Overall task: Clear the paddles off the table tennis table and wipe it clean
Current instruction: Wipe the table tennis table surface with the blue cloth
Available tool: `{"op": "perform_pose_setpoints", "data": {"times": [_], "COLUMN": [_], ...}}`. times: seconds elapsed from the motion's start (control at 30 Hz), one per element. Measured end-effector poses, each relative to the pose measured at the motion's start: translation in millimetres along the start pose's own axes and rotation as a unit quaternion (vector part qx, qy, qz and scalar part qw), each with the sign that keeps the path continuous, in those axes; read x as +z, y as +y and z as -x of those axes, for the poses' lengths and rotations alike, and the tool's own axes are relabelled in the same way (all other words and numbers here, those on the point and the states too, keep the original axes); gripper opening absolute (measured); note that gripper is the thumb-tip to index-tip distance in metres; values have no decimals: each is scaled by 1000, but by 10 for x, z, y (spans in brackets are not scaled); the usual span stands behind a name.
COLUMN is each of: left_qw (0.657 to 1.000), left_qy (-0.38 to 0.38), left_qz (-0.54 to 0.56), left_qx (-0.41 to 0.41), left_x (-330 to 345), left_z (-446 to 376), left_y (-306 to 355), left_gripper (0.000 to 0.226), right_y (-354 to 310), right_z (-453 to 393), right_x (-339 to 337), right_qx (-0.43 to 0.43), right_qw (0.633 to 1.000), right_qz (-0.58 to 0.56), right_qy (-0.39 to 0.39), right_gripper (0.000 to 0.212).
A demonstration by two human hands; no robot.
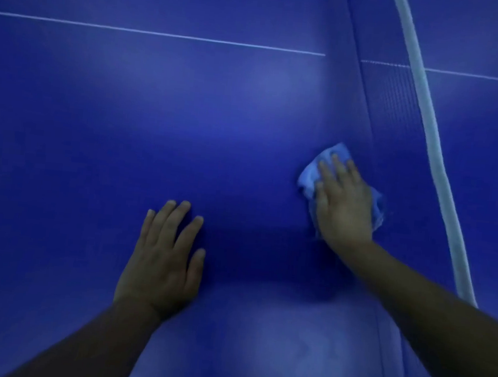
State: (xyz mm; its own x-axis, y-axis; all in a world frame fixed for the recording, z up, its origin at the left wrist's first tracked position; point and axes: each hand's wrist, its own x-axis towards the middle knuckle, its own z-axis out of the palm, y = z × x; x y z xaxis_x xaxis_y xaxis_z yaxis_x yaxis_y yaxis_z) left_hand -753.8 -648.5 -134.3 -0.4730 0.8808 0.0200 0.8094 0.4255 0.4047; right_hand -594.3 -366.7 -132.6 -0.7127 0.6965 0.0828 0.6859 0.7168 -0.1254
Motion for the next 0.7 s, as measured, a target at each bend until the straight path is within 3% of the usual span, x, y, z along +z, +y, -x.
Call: {"op": "perform_pose_setpoints", "data": {"times": [0.03, 0.1, 0.2, 0.27, 0.3, 0.33, 0.37, 0.43, 0.47, 0.53, 0.6, 0.7], "left_qw": [1000, 1000, 999, 999, 999, 998, 996, 992, 992, 993, 993, 992], "left_qy": [2, 5, 3, -6, -11, -13, -12, -5, 5, 28, 43, 57], "left_qz": [6, 18, 34, 39, 49, 65, 85, 121, 126, 109, 91, 65], "left_qx": [-2, -7, -11, -12, -12, -12, -15, -26, -32, -43, -55, -95], "left_x": [0, -6, -8, -19, -33, -59, -90, -164, -197, -250, -300, -424], "left_z": [2, 9, 28, 17, 17, 29, 45, 152, 257, 603, 993, 1557], "left_y": [-3, -9, -30, -49, -53, -52, -57, -68, -83, -173, -294, -491], "left_gripper": [54, 55, 55, 58, 60, 63, 64, 60, 56, 49, 46, 44], "right_y": [-77, -423, -1068, -1209, -1164, -988, -766, -379, -213, -228, -745, -1834], "right_z": [2, 351, 1683, 2216, 2225, 2148, 1993, 1568, 1457, 1394, 1502, 2195], "right_x": [9, 29, 73, -49, -95, -68, -33, -190, -205, -275, -194, 99], "right_qx": [69, 63, -165, -356, -432, -418, -315, -48, 91, 259, 220, -67], "right_qw": [997, 998, 985, 921, 887, 897, 934, 995, 995, 966, 975, 996], "right_qz": [1, -12, -29, -5, -27, -60, -105, 4, -2, -5, -13, -50], "right_qy": [17, 25, -40, -155, -161, -133, -129, -89, -38, 9, 29, 7], "right_gripper": [54, 55, 59, 60, 58, 54, 46, 36, 43, 50, 55, 58]}}
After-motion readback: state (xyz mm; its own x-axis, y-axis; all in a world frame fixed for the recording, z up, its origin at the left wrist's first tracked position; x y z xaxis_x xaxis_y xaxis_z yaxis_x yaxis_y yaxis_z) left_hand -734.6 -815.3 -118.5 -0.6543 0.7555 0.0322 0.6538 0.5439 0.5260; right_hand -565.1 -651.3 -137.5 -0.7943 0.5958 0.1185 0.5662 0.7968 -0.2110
